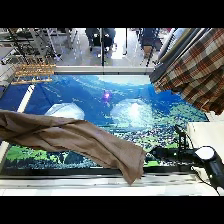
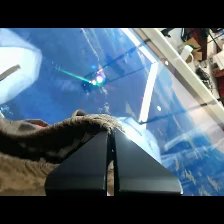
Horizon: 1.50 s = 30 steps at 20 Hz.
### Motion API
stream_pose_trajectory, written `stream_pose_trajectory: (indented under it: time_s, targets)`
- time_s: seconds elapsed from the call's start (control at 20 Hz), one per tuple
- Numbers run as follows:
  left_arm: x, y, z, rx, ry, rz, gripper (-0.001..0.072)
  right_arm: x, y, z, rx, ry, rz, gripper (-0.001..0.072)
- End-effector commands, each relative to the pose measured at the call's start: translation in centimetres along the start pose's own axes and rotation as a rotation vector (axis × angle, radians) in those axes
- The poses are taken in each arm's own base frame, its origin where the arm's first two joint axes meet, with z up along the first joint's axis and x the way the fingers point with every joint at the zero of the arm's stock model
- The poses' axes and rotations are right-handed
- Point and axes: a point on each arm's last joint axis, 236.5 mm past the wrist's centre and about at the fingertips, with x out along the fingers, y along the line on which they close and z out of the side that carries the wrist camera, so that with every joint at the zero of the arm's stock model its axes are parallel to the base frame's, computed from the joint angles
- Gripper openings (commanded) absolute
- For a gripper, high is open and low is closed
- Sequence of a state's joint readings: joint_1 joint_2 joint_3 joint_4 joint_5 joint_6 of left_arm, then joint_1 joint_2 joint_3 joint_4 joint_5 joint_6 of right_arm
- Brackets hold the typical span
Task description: Fold the clothes and pants, and hang the long-sleeved shirts on hangers.
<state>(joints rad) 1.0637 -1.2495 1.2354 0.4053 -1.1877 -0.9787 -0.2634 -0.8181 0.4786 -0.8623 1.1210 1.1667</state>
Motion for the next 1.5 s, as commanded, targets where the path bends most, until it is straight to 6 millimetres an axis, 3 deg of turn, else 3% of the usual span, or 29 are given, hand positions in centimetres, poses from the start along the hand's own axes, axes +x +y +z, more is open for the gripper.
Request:
stream_pose_trajectory:
  time_s: [0.0, 0.25, 0.5, 0.6, 0.8, 0.9, 1.0, 1.05, 1.1, 1.2, 1.3, 1.45]
  targets:
    - [0.5, 0.6, -0.4, -0.012, 0.015, 0.003, 0.0009, 2.8, 0.0, 0.7, 0.047, 0.038, 0.089, 0.0524]
    - [0.6, 0.5, -0.4, -0.011, 0.017, 0.001, 0.0009, 6.7, -1.9, 2.8, 0.047, 0.067, 0.135, 0.0498]
    - [0.6, 0.5, -0.4, -0.011, 0.017, 0.001, 0.001, 7.6, -2.7, 5.1, 0.02, 0.07, 0.135, 0.0468]
    - [0.6, 0.5, -0.4, -0.011, 0.017, 0.001, 0.001, 7.8, -2.5, 5.0, 0.01, 0.077, 0.14, 0.0468]
    - [0.6, 0.5, -0.4, -0.011, 0.017, 0.002, 0.001, 9.6, -0.7, 3.1, -0.056, 0.155, 0.156, 0.0463]
    - [0.6, 0.5, -0.4, -0.011, 0.017, 0.002, 0.001, 9.9, -0.6, 2.3, -0.082, 0.184, 0.147, 0.03]
    - [0.6, 0.5, -0.4, -0.011, 0.017, 0.002, 0.001, 9.8, -1.0, 2.4, -0.076, 0.183, 0.139, 0.0156]
    - [0.6, 0.5, -0.4, -0.011, 0.017, 0.002, 0.001, 9.7, -1.1, 2.5, -0.073, 0.178, 0.138, 0.0149]
    - [0.6, 0.5, -0.4, -0.011, 0.017, 0.001, 0.001, 9.6, -1.3, 2.7, -0.083, 0.169, 0.126, 0.0049]
    - [0.6, 0.4, -0.3, -0.014, 0.013, -0.004, 0.001, 9.3, -1.4, 3.7, -0.102, 0.128, 0.103, 0.0023]
    - [0.4, -1.2, 0.5, -0.039, -0.022, -0.065, 0.001, 8.2, -0.9, 5.8, -0.15, 0.073, 0.083, 0.0021]
    - [-1.4, -6.7, 4.2, -0.068, -0.162, -0.24, 0.0009, 3.6, 1.8, 11.7, -0.237, -0.084, 0.041, 0.002]
